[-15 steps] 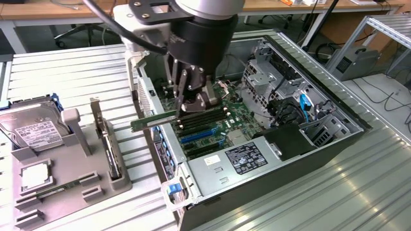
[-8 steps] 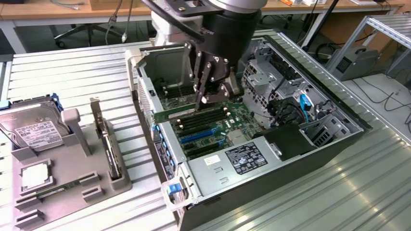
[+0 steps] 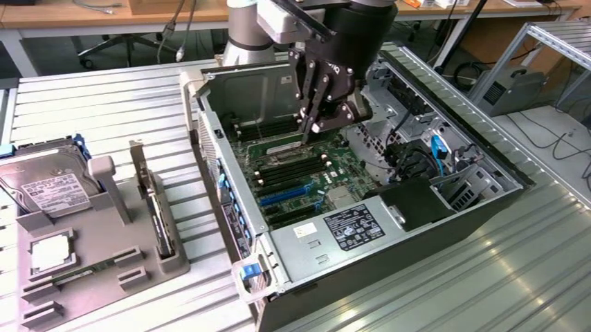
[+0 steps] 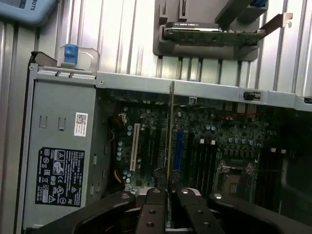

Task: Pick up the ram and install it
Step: 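Pick up the ram and move it above insertion slot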

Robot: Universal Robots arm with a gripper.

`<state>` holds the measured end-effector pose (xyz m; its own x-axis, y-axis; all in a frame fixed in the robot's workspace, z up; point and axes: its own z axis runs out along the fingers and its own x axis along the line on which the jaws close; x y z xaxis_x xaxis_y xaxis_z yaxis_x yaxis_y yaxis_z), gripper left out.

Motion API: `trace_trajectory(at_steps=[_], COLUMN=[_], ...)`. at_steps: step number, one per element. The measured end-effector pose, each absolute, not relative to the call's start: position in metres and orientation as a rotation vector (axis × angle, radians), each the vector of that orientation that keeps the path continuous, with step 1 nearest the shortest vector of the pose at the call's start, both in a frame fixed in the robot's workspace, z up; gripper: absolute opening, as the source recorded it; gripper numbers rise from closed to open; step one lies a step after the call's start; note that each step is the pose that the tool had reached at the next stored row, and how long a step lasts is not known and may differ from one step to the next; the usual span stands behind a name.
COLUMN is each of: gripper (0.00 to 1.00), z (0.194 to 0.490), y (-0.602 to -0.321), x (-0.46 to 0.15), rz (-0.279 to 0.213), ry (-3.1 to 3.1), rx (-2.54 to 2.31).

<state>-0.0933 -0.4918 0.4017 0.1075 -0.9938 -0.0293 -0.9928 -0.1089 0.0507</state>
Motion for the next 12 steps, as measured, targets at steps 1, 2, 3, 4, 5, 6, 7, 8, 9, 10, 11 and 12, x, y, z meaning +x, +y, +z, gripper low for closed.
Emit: trace_trajectory(at_steps=[1,2,3,4,5,6,7,8,9,10,11,12], gripper=[0.14,0.14,0.14,0.14,0.14,0.14,0.14,0.14,0.14,0.14,0.14,0.14], z=[0.402,0.402,0.402,0.401,0.401,0.401,0.401,0.4,0.4,0.399,0.399,0.399], y=[-0.489,-0.486,-0.483,-0.48,-0.477,-0.474,-0.472,-0.47,-0.468,-0.467,-0.465,-0.464], x=[-0.089,-0.087,-0.085,-0.083,-0.081,-0.078,-0.076,-0.073,-0.07,-0.066,-0.064,-0.061], rz=[-0.086,-0.085,-0.085,-0.084,-0.083,-0.083,-0.083,-0.083,-0.082,-0.082,-0.083,-0.083], ry=[-2.084,-2.084,-2.084,-2.084,-2.084,-2.083,-2.083,-2.083,-2.084,-2.084,-2.084,-2.084], rx=[2.323,2.323,2.323,2.322,2.322,2.322,2.322,2.321,2.321,2.321,2.321,2.321])
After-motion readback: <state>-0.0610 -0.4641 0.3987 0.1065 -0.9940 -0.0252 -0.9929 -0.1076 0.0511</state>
